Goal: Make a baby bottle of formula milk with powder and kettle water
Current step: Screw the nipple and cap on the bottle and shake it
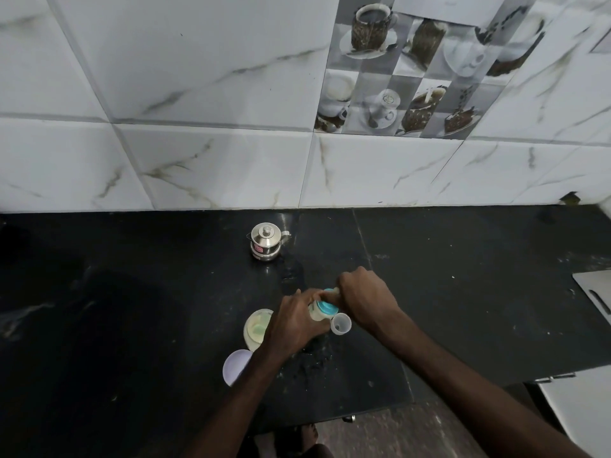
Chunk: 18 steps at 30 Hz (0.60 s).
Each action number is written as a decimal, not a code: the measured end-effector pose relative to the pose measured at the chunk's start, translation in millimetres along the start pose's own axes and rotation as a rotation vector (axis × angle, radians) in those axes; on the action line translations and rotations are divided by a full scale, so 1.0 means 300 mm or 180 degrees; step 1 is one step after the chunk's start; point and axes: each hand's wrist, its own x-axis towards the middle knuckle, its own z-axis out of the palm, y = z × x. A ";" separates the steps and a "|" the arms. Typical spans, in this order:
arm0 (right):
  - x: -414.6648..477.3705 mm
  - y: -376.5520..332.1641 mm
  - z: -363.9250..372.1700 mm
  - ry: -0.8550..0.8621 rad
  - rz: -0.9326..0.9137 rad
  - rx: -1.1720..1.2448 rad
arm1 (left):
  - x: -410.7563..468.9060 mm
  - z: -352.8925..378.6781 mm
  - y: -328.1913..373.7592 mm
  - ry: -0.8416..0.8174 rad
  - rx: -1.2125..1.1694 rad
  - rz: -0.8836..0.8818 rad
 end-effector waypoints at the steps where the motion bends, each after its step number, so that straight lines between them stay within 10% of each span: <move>1: -0.002 0.004 0.005 -0.0040 -0.0043 0.0018 | 0.003 -0.002 0.004 -0.0011 0.0018 0.0006; 18: -0.025 -0.052 -0.013 -0.0146 0.0007 0.0178 | 0.001 -0.011 0.028 -0.0048 0.0179 -0.0144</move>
